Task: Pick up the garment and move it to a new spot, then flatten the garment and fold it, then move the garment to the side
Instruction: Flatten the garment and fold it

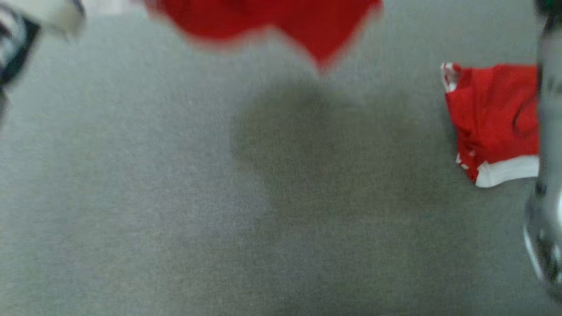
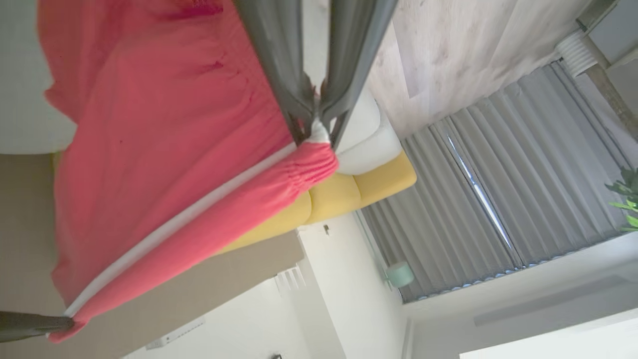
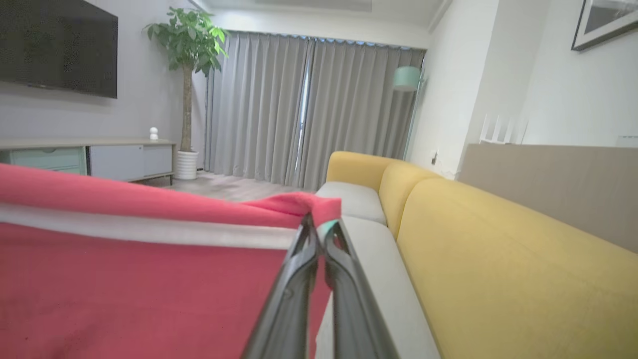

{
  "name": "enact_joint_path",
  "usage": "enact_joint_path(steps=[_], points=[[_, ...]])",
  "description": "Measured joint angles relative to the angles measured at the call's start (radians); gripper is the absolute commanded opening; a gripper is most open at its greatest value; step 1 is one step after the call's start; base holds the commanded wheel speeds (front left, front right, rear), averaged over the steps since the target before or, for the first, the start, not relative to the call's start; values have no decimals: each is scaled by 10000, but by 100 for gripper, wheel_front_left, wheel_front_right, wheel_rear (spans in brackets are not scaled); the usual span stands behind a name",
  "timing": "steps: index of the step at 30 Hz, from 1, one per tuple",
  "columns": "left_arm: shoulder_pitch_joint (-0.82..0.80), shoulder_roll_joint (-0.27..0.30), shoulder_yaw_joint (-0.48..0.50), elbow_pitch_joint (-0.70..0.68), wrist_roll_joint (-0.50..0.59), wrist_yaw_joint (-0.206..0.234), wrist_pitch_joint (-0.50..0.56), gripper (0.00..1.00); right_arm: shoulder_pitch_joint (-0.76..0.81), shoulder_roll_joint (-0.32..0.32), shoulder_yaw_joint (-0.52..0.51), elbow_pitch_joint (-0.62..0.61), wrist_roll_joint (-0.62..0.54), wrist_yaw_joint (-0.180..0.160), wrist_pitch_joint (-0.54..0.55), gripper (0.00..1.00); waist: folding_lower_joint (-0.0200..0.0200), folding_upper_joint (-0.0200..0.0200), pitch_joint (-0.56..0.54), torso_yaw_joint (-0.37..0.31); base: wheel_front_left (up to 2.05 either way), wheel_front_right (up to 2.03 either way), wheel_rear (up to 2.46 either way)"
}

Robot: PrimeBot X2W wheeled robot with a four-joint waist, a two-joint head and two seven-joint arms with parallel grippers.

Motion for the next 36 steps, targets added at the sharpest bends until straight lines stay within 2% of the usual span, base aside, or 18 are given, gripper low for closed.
enact_joint_path(steps=[3,6,9,13,18,22,28,36], points=[[-1381,-314,-336,1329,0,0,-890,0,-1430,255,-123,1356,-491,0,-1103,0,0,0,663,-53,0,0,0],[-2109,-587,-773,2437,-27,0,-1768,0,-2092,368,-134,2523,-949,0,-1975,0,0,0,1206,-68,0,0,0],[-2090,-840,-1666,3177,-382,4,-2514,0,-1896,579,-257,3774,-1005,0,-2522,0,1,-1,1505,-65,0,0,0],[-1604,-947,-2907,3708,-859,0,-2928,0,-1204,623,-339,4972,-1020,0,-3091,0,-9,0,1530,-48,0,0,0],[-755,-903,-3829,3754,-1143,4,-3053,0,-270,692,326,6063,-1047,0,-3478,0,-7,0,1372,-46,0,0,0],[93,-794,-3996,3175,-932,6,-3083,0,376,621,725,6447,-982,0,-3649,0,-5,0,1159,-37,0,0,0],[2026,-585,-4157,2136,-579,6,-3093,0,1150,142,1336,6612,-230,0,-3716,0,-6,0,508,33,0,0,0],[3904,-545,-4203,1290,-140,10,-3093,0,2875,-548,2236,5808,886,0,-3095,0,-8,1,-568,122,0,0,0]])
